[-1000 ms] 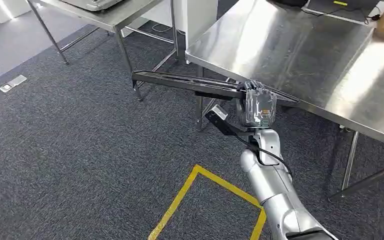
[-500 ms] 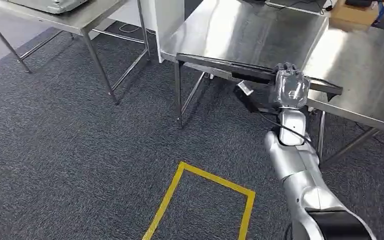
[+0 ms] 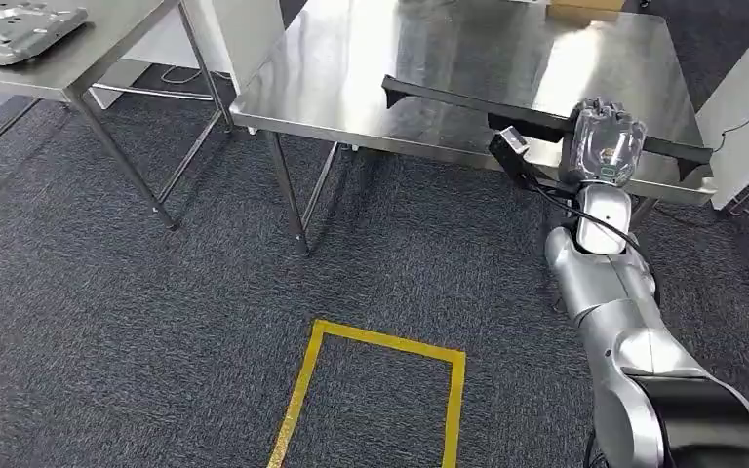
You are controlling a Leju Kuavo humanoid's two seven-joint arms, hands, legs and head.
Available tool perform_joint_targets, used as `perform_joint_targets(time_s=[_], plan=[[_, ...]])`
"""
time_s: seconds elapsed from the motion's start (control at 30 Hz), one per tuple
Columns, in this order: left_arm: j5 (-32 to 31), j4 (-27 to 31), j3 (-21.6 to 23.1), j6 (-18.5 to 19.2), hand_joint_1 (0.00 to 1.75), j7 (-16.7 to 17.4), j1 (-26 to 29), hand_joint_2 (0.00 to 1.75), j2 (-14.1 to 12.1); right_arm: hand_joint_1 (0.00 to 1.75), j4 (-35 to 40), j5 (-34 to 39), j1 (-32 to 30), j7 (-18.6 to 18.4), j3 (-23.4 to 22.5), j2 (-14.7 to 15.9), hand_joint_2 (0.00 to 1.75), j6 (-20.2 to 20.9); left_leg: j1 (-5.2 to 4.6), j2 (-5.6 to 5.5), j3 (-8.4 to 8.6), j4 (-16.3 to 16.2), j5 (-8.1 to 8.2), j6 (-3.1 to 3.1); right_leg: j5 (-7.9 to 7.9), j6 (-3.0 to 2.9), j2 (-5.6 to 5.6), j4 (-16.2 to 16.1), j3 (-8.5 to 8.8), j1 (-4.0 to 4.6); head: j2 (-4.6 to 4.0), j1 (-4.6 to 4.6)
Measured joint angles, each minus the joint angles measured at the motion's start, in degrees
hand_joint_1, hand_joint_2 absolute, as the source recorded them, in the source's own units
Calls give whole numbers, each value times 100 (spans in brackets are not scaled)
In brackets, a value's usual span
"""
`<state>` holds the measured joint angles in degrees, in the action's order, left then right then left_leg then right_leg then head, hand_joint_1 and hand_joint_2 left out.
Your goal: Take the parts from the cabinet and place them on the table.
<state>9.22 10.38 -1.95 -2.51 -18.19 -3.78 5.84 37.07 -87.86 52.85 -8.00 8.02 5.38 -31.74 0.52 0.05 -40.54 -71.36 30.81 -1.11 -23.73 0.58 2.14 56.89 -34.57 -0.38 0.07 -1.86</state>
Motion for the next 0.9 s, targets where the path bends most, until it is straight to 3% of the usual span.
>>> perform_joint_targets(time_s=[0.07,0.1,0.13,0.2,0.23,0.3,0.37,0.43,0.5,0.53,0.57,0.6,0.63,0.7,0.73,0.77,0.83,0.9], plan=[[-18,0,0,9,0,-26,-24,175,-11,175,-13,0,27,18,0,9,175,-2,-28,-63,512,1087,-545,-130,-1,1,63,0,29,22,0,0],[-18,0,0,13,0,-46,-42,175,-28,175,-22,0,41,44,0,13,175,-2,-45,-114,622,1279,-496,-188,-1,6,75,0,19,37,0,11],[-24,0,2,31,0,-66,-50,175,-24,175,-31,0,82,81,-2,31,175,-11,-52,-97,633,1367,-496,-171,-2,8,90,14,-13,62,0,20],[-31,0,2,61,0,-87,-68,175,0,175,-46,0,81,149,-2,31,175,-11,-55,-87,630,1392,-509,-32,-16,-15,86,37,-31,66,0,11],[-33,0,2,63,0,-94,-70,175,-7,175,-57,0,81,184,0,33,175,-11,-80,-91,622,1386,-523,-59,-10,-7,84,35,-31,54,0,11],[-33,0,2,70,0,-103,-88,175,-13,175,-63,-2,88,221,4,17,175,-11,-122,-99,601,1353,-504,-149,13,79,86,-6,-37,-17,0,-4],[-33,4,2,76,0,-122,-104,175,-2,175,-63,-2,113,245,4,17,175,-15,-81,-83,674,1423,-541,-213,3,127,90,-23,-26,19,0,4],[-35,4,4,79,0,-151,-105,175,17,175,-74,-2,149,271,7,20,175,-31,-38,-58,718,1484,-574,-254,-199,110,-63,370,-237,20,0,20],[-35,4,4,81,0,-164,-101,175,22,175,-101,-2,170,291,9,15,175,-68,-34,-25,722,1482,-557,-269,-553,89,-126,1406,-755,-7,0,68],[-35,4,4,81,0,-168,-100,175,20,175,-116,-2,153,291,9,15,175,-74,-34,-20,726,1480,-544,-266,-606,115,-134,1756,-954,-27,0,72],[-33,4,2,79,0,-170,-99,175,20,175,-135,-2,133,291,9,13,175,-77,-32,-15,740,1480,-527,-261,-595,148,-144,1851,-1034,-47,0,74],[-31,4,2,79,0,-175,-96,175,22,175,-153,-2,110,291,11,13,175,-79,-25,-11,767,1478,-504,-243,-492,204,-160,1663,-970,-74,0,77],[-31,4,2,79,0,-179,-95,175,22,175,-155,-2,99,293,11,11,175,-81,-15,-10,802,1477,-478,-221,-298,273,-178,1251,-768,-97,0,76],[-31,4,2,79,0,-181,-96,175,26,175,-157,-2,103,299,13,7,175,-81,3,-6,896,1469,-404,-154,143,389,-269,133,-211,-139,0,79],[-31,4,2,79,0,-183,-97,175,20,175,-162,-2,107,299,15,2,175,-91,-40,3,909,1465,-360,-102,70,336,-290,22,-96,-80,0,85],[-31,4,4,79,0,-190,-103,175,17,175,-164,-2,111,304,22,-11,175,-98,-39,10,916,1455,-331,-66,72,249,-237,-29,-75,-74,0,79],[-31,4,4,79,0,-190,-90,175,15,175,-168,-2,96,304,24,-11,175,-105,-8,19,946,1492,-297,-9,11,139,-220,2,-75,-31,0,68],[-31,13,4,79,0,-192,-94,175,2,175,-168,-2,104,304,26,-31,175,-109,16,42,956,1433,-207,56,-27,55,-184,-17,15,-92,0,63]])
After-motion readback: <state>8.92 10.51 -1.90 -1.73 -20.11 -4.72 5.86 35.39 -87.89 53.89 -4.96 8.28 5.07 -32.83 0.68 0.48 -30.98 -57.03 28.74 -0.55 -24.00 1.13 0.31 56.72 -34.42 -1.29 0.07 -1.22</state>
